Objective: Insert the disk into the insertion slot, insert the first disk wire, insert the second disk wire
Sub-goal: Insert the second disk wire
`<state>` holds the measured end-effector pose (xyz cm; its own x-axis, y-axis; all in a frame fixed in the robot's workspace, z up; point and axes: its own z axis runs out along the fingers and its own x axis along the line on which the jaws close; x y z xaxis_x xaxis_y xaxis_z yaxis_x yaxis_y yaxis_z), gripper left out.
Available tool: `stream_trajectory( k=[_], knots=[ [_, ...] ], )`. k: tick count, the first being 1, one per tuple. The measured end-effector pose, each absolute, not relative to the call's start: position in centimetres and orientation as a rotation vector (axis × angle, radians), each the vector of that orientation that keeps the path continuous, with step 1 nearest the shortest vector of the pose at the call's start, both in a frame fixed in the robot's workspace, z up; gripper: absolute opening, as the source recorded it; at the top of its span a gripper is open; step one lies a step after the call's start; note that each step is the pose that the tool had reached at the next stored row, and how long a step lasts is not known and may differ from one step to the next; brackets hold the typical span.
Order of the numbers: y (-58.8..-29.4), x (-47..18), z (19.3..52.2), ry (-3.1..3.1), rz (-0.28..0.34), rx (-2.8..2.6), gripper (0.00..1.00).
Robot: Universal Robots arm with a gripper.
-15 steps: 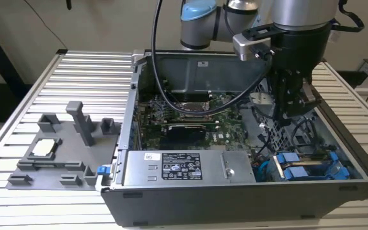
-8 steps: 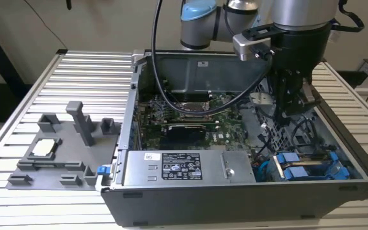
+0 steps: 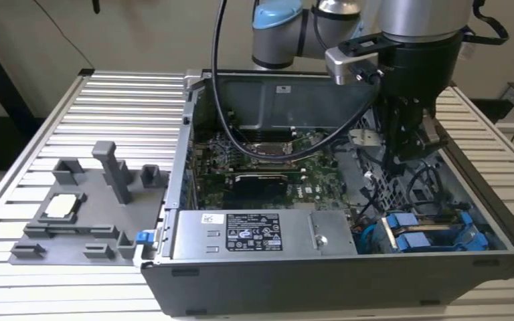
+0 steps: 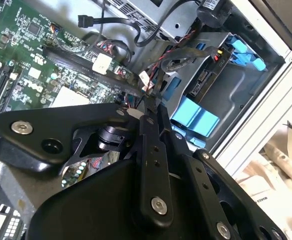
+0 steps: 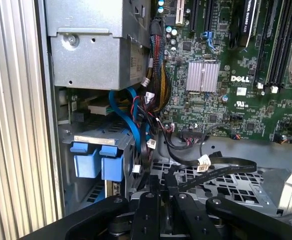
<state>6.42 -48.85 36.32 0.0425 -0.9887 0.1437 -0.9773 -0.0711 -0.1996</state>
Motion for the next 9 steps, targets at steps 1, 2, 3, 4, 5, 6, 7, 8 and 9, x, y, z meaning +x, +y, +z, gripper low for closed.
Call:
stream_trajectory(
  k=[1, 2, 3, 4, 5, 6, 7, 8, 9],
  knots=[
    [-48.85, 6.42, 36.32, 2.109, -0.377, -2.234, 0.16],
    [-48.85, 6.42, 36.31, 2.109, -0.377, -2.234, 0.16],
    [-48.85, 6.42, 36.31, 2.109, -0.377, -2.234, 0.16],
    [-48.85, 6.42, 36.31, 2.109, -0.377, -2.234, 0.16],
    [-48.85, 6.42, 36.32, 2.109, -0.377, -2.234, 0.16],
    [-48.89, 6.41, 36.32, 2.109, -0.377, -2.234, 0.16],
    [-49.0, 6.41, 36.31, 2.109, -0.377, -2.234, 0.16],
    [-49.19, 6.42, 36.31, 2.109, -0.376, -2.234, 0.16],
    [-49.44, 6.42, 36.3, 2.109, -0.376, -2.235, 0.16]
  ],
)
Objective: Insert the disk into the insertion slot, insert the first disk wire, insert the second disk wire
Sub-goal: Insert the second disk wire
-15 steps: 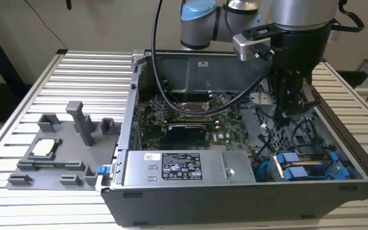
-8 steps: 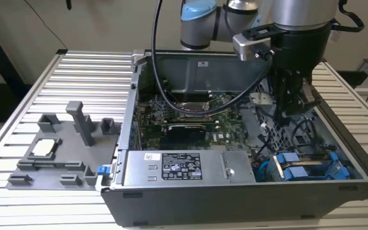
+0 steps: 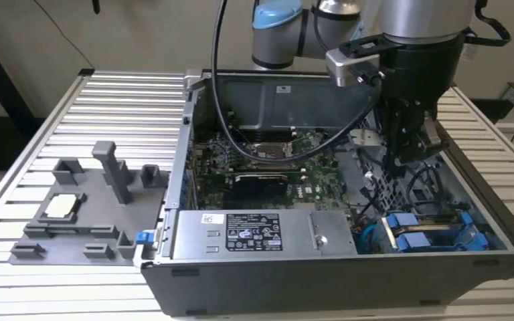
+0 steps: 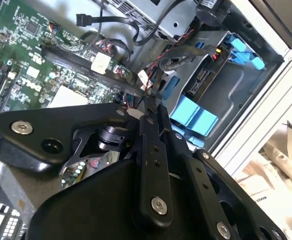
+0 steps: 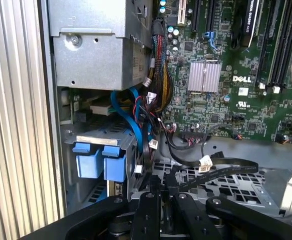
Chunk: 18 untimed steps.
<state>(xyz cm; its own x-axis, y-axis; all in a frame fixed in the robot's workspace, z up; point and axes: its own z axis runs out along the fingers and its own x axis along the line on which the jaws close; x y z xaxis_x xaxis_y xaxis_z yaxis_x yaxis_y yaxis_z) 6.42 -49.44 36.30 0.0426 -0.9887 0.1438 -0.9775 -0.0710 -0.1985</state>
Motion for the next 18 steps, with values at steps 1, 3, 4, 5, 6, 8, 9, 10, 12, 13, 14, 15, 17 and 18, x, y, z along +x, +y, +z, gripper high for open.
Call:
stream_trajectory(
  k=[1, 3, 4, 5, 6, 8, 9, 10, 12, 13, 14, 15, 17, 18],
  knots=[
    [-49.7, 6.4, 36.3, 2.11, -0.375, -2.235, 0.16],
    [-50.3, 6.5, 36.3, 2.11, -0.373, -2.236, 0.16],
    [-50.6, 6.5, 36.3, 2.111, -0.371, -2.237, 0.16],
    [-50.9, 6.5, 36.3, 2.112, -0.369, -2.239, 0.16],
    [-51.2, 6.6, 36.2, 2.113, -0.367, -2.24, 0.16],
    [-51.8, 6.7, 36.2, 2.115, -0.364, -2.242, 0.16],
    [-52.1, 6.7, 36.2, 2.116, -0.362, -2.244, 0.16],
    [-52.3, 6.8, 36.2, 2.116, -0.36, -2.245, 0.16],
    [-52.7, 7.0, 36.2, 2.118, -0.356, -2.247, 0.16],
    [-52.8, 7.0, 36.2, 2.119, -0.354, -2.248, 0.16],
    [-52.8, 7.1, 36.2, 2.12, -0.354, -2.248, 0.16],
    [-52.8, 7.1, 36.2, 2.12, -0.352, -2.247, 0.16],
    [-52.8, 7.1, 36.2, 2.113, -0.32, -2.229, 0.16],
    [-52.8, 7.1, 36.2, 2.109, -0.299, -2.219, 0.16]
  ],
)
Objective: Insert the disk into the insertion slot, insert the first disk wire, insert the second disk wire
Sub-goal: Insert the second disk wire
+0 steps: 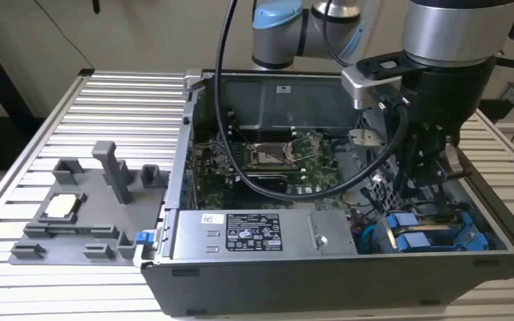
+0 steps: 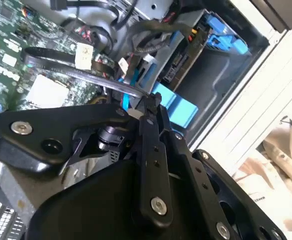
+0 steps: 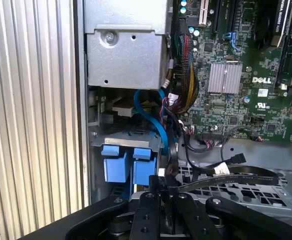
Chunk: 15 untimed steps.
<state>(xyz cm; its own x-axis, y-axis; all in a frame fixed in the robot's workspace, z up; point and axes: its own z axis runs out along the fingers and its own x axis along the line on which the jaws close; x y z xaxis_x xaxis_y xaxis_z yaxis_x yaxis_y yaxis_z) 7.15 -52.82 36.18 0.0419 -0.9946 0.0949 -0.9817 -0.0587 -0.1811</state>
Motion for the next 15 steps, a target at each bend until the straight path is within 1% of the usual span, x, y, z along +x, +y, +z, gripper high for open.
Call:
stream_trajectory(
  k=[2, 3, 15],
  knots=[
    [-52.9, 7.2, 36.2, 2.1, -0.264, -2.2, 0.16],
    [-53.0, 7.2, 36.2, 2.098, -0.26, -2.198, 0.16],
    [-54.6, 8.6, 36.1, 2.103, -0.23, -2.2, 0.16]
  ],
)
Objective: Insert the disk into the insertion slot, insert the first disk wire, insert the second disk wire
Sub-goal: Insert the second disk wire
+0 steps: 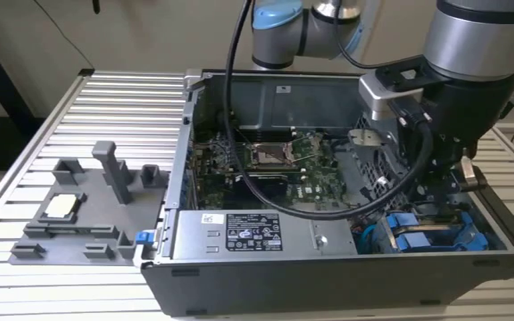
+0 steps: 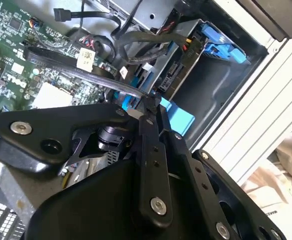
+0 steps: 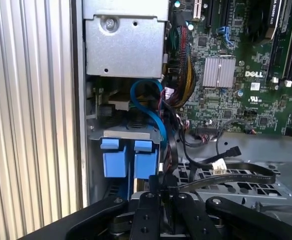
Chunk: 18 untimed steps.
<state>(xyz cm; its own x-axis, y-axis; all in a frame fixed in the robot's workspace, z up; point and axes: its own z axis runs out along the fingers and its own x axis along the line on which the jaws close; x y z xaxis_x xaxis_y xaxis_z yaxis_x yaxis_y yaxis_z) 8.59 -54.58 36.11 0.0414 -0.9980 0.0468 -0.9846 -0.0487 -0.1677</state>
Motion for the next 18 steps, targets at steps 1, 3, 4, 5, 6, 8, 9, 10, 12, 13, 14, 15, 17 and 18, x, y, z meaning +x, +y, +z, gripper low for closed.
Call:
stream_trajectory(
  k=[1, 3, 4, 5, 6, 8, 9, 10, 12, 13, 14, 15, 17, 18],
  knots=[
    [-54.7, 8.7, 36.1, 2.104, -0.227, -2.201, 0.16],
    [-55.0, 9.1, 36.1, 2.105, -0.22, -2.203, 0.16],
    [-55.1, 9.2, 36.1, 2.106, -0.217, -2.204, 0.16],
    [-55.2, 9.4, 36.1, 2.107, -0.214, -2.204, 0.16],
    [-55.3, 9.6, 36.1, 2.108, -0.211, -2.205, 0.16],
    [-55.6, 9.9, 36.1, 2.109, -0.205, -2.206, 0.16],
    [-55.7, 10.0, 36.1, 2.11, -0.203, -2.207, 0.16],
    [-55.8, 10.2, 36.0, 2.11, -0.2, -2.208, 0.16],
    [-55.9, 10.3, 36.0, 2.111, -0.199, -2.209, 0.16],
    [-55.9, 10.3, 36.0, 2.111, -0.199, -2.209, 0.16],
    [-55.9, 10.3, 36.0, 2.111, -0.199, -2.208, 0.16],
    [-55.9, 10.3, 36.1, 2.111, -0.198, -2.208, 0.16],
    [-55.9, 10.4, 36.0, 2.104, -0.177, -2.198, 0.16],
    [-55.9, 10.4, 36.0, 2.099, -0.164, -2.191, 0.16]
  ],
)
